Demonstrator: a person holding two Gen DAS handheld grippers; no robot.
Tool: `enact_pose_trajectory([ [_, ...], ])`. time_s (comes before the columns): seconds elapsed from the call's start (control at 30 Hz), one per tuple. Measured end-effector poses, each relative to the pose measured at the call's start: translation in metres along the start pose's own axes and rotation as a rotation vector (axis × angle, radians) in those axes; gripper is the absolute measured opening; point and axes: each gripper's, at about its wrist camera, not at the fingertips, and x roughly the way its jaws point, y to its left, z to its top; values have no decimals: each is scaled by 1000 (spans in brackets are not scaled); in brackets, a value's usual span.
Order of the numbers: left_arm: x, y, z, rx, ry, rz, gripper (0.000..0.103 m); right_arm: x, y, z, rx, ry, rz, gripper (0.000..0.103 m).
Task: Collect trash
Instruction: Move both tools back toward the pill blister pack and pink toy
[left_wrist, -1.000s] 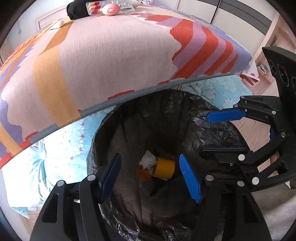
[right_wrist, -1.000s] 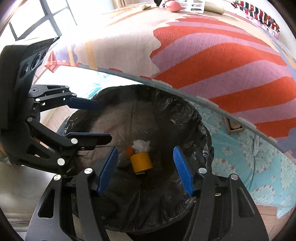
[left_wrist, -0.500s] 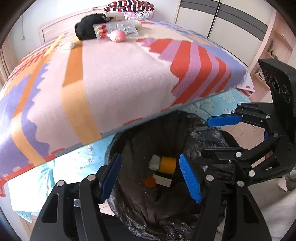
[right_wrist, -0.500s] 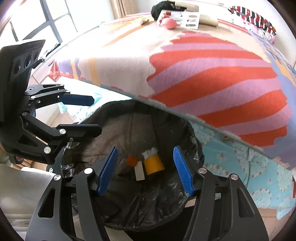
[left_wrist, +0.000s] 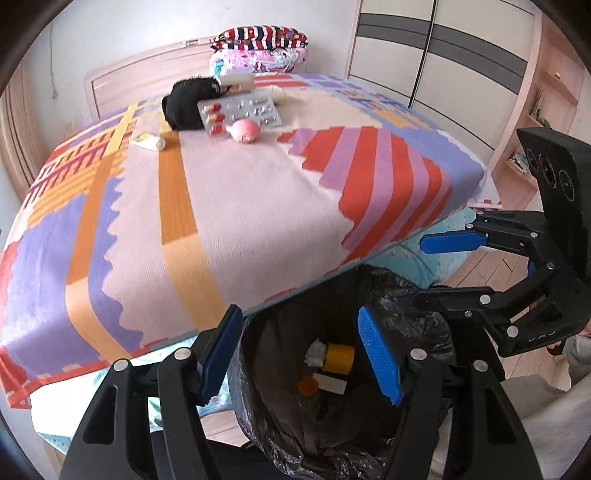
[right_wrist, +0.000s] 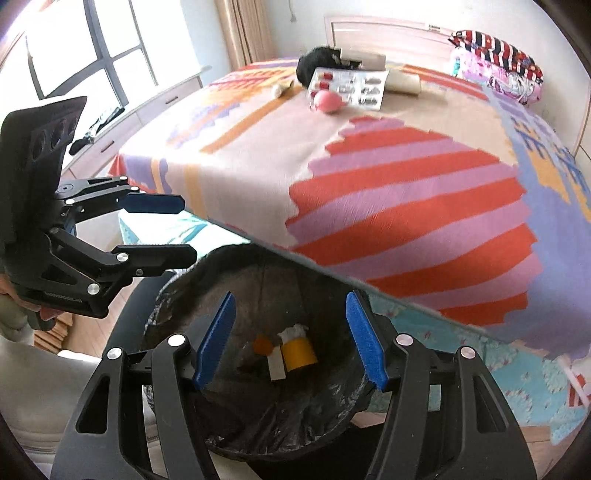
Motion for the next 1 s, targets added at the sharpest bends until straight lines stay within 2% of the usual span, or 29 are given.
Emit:
enact_pose_trajectory([
  [0.2,-15,-5,13,28,-44,-15,63,-11,-3,10,9,-47,8,62],
  [0.5,-28,-5,36,54,-99,2,63,-23,-11,36,6,-111,-19,62],
  [1.0,-31,10,75,60,-158,34,63,-26,-24,80,-11,-180,-41,62],
])
